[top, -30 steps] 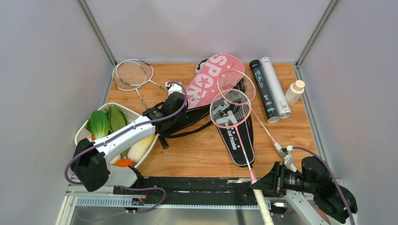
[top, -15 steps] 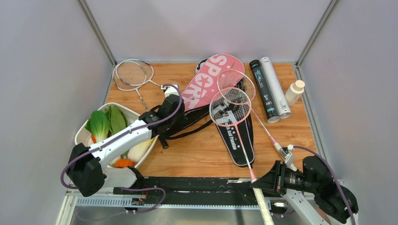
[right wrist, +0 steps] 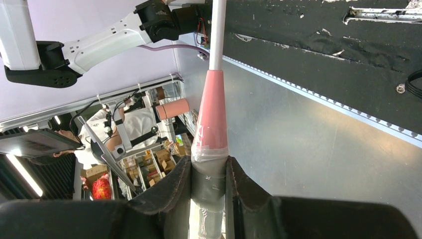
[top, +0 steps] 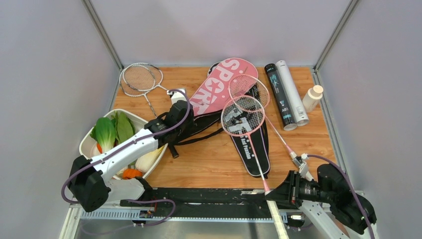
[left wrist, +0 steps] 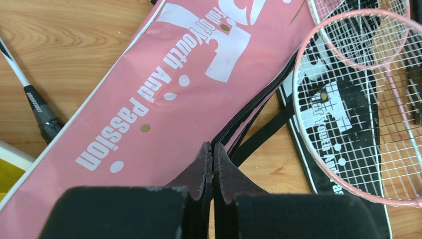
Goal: Pack up the badminton gear
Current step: Open the racket bag at the center of the board.
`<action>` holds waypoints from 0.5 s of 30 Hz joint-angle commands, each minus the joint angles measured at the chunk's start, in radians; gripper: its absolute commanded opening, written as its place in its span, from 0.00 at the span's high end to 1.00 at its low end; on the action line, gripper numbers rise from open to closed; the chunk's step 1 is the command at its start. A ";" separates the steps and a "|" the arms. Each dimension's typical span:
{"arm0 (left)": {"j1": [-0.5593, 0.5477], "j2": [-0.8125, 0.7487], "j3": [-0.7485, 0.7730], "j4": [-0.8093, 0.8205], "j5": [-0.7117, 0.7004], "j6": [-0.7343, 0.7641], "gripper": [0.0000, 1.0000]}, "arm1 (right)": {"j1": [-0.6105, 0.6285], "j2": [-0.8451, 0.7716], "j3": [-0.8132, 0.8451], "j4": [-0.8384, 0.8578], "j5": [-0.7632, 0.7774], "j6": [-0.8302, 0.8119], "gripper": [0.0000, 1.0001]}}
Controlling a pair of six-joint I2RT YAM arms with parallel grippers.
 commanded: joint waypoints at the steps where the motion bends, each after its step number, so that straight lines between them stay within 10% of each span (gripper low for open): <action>1: 0.007 -0.053 0.036 0.017 -0.044 -0.003 1.00 | 0.005 -0.017 -0.010 -0.009 -0.104 0.181 1.00; 15: 0.007 -0.082 -0.020 0.086 0.050 -0.024 1.00 | 0.003 0.034 -0.023 0.150 -0.155 0.201 1.00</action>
